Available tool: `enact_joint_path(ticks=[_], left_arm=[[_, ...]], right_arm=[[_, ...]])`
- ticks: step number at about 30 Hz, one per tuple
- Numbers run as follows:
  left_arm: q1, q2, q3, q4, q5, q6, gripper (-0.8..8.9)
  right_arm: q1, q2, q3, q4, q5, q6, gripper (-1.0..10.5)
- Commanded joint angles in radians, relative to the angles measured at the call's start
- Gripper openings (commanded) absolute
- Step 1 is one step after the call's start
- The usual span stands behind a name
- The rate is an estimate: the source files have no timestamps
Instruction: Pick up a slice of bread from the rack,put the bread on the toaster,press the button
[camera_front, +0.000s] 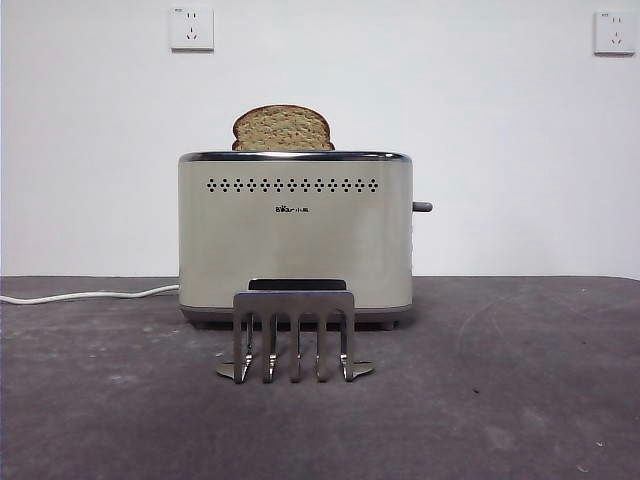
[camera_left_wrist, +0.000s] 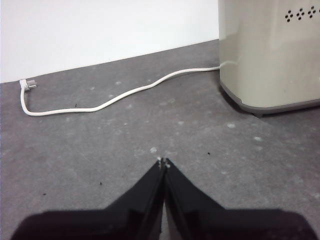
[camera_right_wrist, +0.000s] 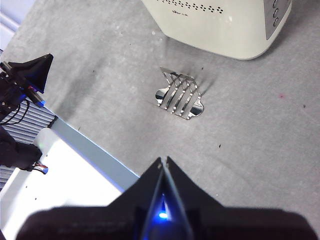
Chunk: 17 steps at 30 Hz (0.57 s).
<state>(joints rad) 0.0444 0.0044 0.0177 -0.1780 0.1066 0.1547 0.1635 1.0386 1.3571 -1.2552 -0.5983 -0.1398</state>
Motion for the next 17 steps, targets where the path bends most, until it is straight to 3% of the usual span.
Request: enact_joint_path(ticks=[1,17], left_arm=[[0.003,-0.003,-0.014,-0.001,0.0,-0.056,-0.04],[0.003,-0.003,-0.014,0.002,-0.002,-0.062,-0.04]], right_arm=[[0.002,0.0,-0.009,0.006,0.003,-0.008,0.0],[0.002,0.0,-0.009,0.006,0.003,-0.008,0.0]])
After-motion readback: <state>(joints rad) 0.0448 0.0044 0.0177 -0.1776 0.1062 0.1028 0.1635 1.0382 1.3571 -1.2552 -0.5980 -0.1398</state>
